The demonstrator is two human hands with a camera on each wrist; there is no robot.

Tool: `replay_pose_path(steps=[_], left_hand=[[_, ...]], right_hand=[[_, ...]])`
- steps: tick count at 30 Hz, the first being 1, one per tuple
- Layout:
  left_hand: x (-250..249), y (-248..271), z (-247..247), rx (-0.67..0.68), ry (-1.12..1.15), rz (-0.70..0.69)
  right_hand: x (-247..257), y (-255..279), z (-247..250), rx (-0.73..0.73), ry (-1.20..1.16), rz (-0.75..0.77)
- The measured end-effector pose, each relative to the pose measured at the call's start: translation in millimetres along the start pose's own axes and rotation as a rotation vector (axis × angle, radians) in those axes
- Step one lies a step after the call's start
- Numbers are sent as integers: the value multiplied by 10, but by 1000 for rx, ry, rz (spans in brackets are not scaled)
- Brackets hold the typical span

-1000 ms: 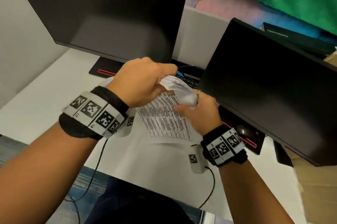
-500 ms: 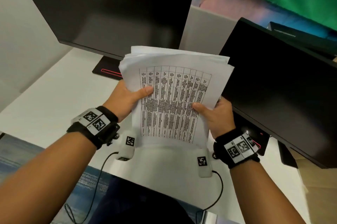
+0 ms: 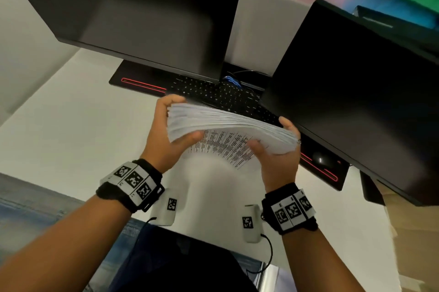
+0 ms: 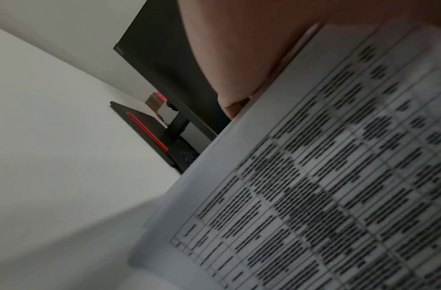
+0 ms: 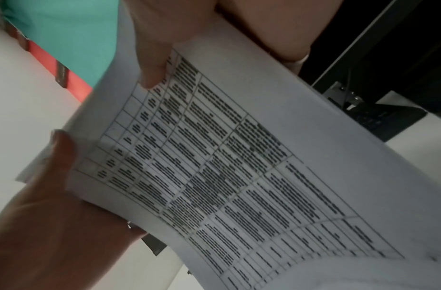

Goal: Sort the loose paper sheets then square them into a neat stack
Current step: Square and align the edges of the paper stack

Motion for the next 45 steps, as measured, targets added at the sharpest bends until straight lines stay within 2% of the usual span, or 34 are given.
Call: replay_pose_path(steps=[3, 6, 8, 15, 17, 21, 28, 32, 35, 37, 39, 41, 43, 45], left_hand=[[-150, -41, 8, -107, 49, -81], [-191, -94, -2, -220, -4, -93], [-219, -110, -18, -251, -8, -110], [-307, -185, -49, -155, -55, -137], [-315, -194, -41, -117, -94, -147], [-293, -254, 22, -158, -157, -142], [-321, -236, 103, -129, -178, -113], [-355, -241, 69, 0, -169, -115], [-368, -276, 57, -3, -131, -95], [-364, -269, 54, 65, -78, -95], [-263, -246, 81, 168, -91, -42], [-122, -209, 121, 212, -173, 39], [-39, -203, 133, 174, -250, 33], [-25, -202, 140, 101, -224, 31]], right_hand=[[122, -68, -33, -28, -57, 89], [183, -95, -51, -81, -76, 131], [204, -105, -47, -113, -61, 135], [207, -123, -30, -190, -29, 157], [211, -101, -43, -165, -58, 155], [165, -61, -59, -97, -97, 114], [53, -36, -48, -36, -69, 30], [7, -44, -42, -43, -58, 15], [-36, -48, -40, -51, -31, -7], [-71, -56, -24, -59, -32, -42], [-93, -83, 9, -47, -16, -67], [-90, -115, 44, -35, -14, -82], [-75, -143, 47, -15, -33, -95], [-46, -138, 37, -14, -53, -81]])
Point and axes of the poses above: each hand's wrist, its own y-axis away from the middle knuckle, its own z-axis out of the back of the hand, x = y × z, the point moved 5 cm from there along -y, towards the middle knuckle, and after that the axes turned 13 degrees about z, right-handed, at the moved point
